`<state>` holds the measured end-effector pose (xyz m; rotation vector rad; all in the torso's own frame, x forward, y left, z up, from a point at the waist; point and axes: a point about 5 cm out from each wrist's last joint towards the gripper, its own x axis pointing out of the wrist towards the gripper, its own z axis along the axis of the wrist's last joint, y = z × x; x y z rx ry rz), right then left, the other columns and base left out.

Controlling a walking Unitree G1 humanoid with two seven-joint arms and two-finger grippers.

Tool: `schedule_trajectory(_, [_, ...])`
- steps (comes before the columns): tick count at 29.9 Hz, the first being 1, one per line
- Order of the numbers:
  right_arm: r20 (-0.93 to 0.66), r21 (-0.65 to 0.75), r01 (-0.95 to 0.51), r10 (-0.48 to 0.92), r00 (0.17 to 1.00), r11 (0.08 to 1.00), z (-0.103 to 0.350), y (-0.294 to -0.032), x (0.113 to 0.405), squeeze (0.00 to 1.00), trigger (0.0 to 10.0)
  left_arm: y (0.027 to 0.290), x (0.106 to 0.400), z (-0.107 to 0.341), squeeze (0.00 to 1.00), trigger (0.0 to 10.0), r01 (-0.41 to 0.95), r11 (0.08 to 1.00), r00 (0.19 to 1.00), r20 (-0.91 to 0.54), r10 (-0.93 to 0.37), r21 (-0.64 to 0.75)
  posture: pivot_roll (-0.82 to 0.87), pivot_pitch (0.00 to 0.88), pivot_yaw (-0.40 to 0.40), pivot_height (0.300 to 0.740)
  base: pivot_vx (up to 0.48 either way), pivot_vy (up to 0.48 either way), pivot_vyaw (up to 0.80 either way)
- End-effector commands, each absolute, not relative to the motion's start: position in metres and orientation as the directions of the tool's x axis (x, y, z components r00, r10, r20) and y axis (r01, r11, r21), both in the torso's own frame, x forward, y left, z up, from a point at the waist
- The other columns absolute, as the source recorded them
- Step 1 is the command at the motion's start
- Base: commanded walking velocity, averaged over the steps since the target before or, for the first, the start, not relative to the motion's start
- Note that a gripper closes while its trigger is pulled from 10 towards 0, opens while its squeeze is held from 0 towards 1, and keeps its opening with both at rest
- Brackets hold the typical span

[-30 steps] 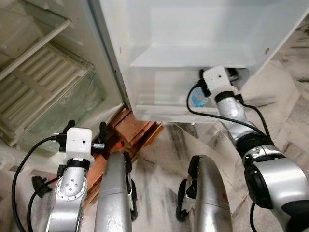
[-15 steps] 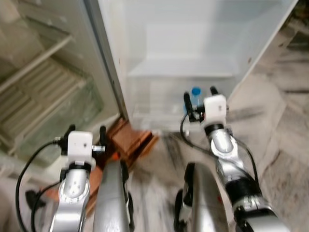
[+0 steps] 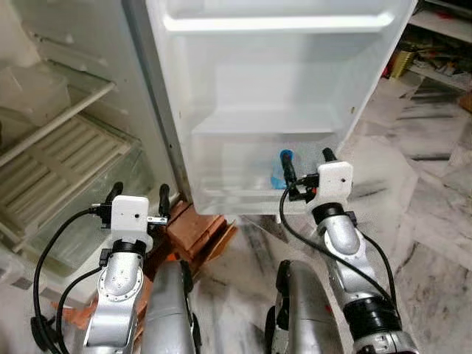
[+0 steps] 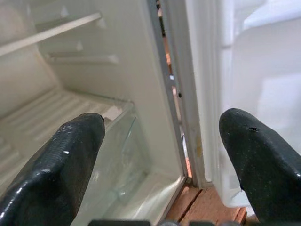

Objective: Restocking fridge

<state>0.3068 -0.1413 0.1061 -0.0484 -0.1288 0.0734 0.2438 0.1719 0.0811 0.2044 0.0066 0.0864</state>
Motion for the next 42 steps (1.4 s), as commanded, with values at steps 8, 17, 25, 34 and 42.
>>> schedule_trajectory(8, [0.130, -0.043, -0.111, 0.116, 0.985, 0.993, 0.114, -0.129, 0.311, 0.00, 10.0, 0.171, 0.254, 0.089, 0.00, 10.0, -0.079, 0.973, 0.996, 0.045, 0.071, 0.215, 0.13, 0.036, 0.007, 0.701, 0.000, 0.000, 0.00])
schedule_trajectory(17, [0.085, -0.084, -0.092, 0.099, 0.991, 0.992, 0.107, -0.142, 0.308, 0.00, 10.0, 0.163, 0.254, 0.084, 0.00, 10.0, -0.076, 0.974, 0.997, 0.035, 0.070, 0.212, 0.11, 0.041, -0.001, 0.740, 0.000, 0.000, 0.00])
schedule_trajectory(25, [0.068, -0.093, -0.085, 0.092, 0.993, 0.992, 0.102, -0.147, 0.301, 0.00, 10.0, 0.163, 0.255, 0.077, 0.00, 10.0, -0.080, 0.978, 0.996, -0.026, 0.087, 0.191, 0.12, 0.057, -0.001, 0.740, 0.000, 0.000, 0.00])
schedule_trajectory(34, [0.045, -0.118, -0.087, 0.093, 0.995, 0.989, 0.097, -0.149, 0.297, 0.00, 10.0, 0.161, 0.255, 0.079, 0.00, 10.0, -0.081, 0.976, 0.996, -0.031, 0.089, 0.204, 0.12, 0.068, 0.002, 0.740, -0.178, -0.123, 0.00])
schedule_trajectory(42, [0.058, -0.144, -0.086, 0.095, 0.994, 0.986, 0.098, -0.149, 0.298, 0.00, 10.0, 0.161, 0.256, 0.078, 0.00, 10.0, -0.077, 0.973, 0.995, -0.041, 0.088, 0.216, 0.12, 0.076, 0.005, 0.740, -0.286, -0.376, 0.00])
